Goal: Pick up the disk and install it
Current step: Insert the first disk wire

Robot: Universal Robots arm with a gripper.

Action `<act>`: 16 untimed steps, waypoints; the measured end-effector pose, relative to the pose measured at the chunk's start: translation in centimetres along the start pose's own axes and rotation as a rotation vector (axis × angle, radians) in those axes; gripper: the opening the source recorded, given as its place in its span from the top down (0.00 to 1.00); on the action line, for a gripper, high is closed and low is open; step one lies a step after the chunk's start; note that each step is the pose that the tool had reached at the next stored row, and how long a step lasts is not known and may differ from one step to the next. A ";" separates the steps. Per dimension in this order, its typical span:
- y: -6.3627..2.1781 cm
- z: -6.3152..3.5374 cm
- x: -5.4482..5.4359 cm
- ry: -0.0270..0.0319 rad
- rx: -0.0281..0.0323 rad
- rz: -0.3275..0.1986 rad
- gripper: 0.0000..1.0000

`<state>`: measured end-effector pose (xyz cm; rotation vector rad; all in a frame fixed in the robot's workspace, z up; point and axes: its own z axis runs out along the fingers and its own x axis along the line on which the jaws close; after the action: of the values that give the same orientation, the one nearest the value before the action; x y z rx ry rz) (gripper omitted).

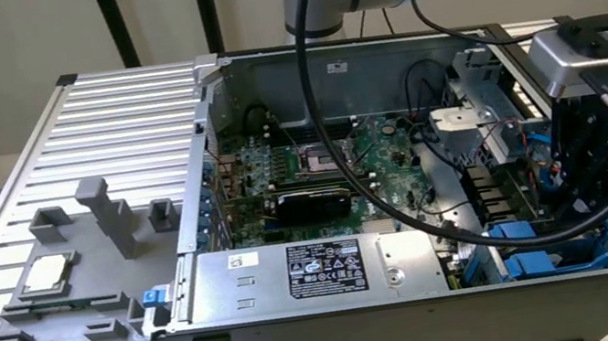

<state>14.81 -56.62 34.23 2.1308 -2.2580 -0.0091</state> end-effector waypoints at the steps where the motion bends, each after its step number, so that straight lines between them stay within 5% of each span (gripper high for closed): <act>1: 0.01 0.01 0.0 0.0002 0.0013 -0.001 0.84; 16: 0.16 0.20 -0.1 0.0031 0.0131 -0.016 0.84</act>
<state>14.65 -56.57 34.03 2.1535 -2.2458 0.0085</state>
